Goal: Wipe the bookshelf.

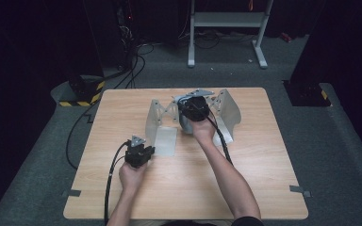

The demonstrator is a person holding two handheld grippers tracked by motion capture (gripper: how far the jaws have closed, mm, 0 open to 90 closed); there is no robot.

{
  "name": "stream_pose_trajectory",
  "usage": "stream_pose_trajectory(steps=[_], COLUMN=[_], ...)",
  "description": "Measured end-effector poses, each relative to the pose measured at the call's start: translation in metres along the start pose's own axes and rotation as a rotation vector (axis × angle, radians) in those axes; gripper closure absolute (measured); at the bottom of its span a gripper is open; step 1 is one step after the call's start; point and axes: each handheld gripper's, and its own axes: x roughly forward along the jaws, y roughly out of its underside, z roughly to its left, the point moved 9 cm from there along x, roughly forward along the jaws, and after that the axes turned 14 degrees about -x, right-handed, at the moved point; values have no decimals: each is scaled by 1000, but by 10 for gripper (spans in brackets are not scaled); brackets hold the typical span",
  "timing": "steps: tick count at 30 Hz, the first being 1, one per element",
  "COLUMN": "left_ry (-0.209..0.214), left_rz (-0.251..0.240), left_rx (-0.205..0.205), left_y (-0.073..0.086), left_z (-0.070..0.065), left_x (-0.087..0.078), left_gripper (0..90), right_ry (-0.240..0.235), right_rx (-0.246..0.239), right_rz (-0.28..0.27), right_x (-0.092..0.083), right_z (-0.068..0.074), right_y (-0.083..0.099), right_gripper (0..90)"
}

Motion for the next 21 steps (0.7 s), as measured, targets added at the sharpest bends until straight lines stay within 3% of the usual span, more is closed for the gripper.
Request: stream_pose_trajectory(steps=[3, 8, 13, 16, 21], left_ry=[0, 3, -1, 0, 1], left_rz=[1, 1, -1, -1, -2], left_rx=[1, -1, -3, -4, -4], left_y=[0, 0, 0, 0, 0], left_z=[0, 0, -1, -1, -1], left_x=[0, 0, 0, 0, 0], left_gripper=[817, 818, 817, 817, 816], right_ry=[-7, -17, -16, -17, -46], right_rx=[-3, 30, 17, 14, 80], right_rz=[64, 82, 100, 163, 200], right_x=[11, 22, 28, 41, 53], right_z=[0, 1, -1, -2, -2], right_y=[18, 31, 36, 52, 69], right_gripper=[818, 818, 817, 815, 812])
